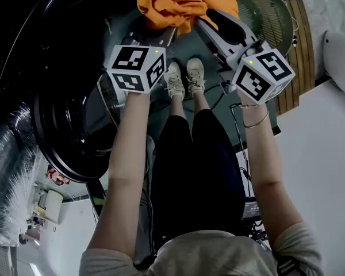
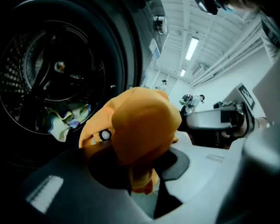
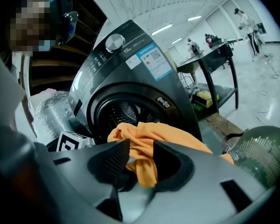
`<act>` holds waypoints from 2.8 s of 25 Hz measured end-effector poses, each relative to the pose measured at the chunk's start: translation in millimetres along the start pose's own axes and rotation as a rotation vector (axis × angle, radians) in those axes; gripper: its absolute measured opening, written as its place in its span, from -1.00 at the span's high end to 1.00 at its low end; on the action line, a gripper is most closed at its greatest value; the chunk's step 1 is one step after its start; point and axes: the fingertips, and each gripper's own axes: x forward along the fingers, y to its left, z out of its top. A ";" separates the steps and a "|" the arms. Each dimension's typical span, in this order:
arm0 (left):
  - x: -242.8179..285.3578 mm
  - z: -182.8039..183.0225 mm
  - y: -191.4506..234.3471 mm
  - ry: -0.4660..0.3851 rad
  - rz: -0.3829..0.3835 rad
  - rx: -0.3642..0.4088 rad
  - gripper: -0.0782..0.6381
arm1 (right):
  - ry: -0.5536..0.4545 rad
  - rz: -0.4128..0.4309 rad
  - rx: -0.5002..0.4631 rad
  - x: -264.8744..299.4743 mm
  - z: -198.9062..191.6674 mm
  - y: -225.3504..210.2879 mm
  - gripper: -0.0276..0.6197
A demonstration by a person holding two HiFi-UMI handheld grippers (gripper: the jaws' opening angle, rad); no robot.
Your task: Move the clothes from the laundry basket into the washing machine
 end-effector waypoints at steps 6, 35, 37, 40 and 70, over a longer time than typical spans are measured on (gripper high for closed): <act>-3.4 4.9 63.1 -0.017 0.162 -0.045 0.43 | 0.036 -0.042 0.089 11.2 -28.0 -13.4 0.52; -4.2 53.9 219.1 -0.326 0.676 -0.107 -0.18 | 0.055 -0.006 0.251 37.1 -100.2 -24.3 0.53; -13.1 38.9 207.2 -0.326 0.688 -0.118 -0.18 | 0.070 -0.008 0.249 37.2 -105.1 -24.3 0.53; -8.9 5.1 184.7 -0.285 0.667 -0.177 -0.18 | 0.088 -0.009 0.247 35.2 -112.8 -25.3 0.54; 33.0 96.8 212.1 -0.279 0.773 0.113 0.55 | 0.033 0.000 0.260 26.2 -102.1 -36.2 0.70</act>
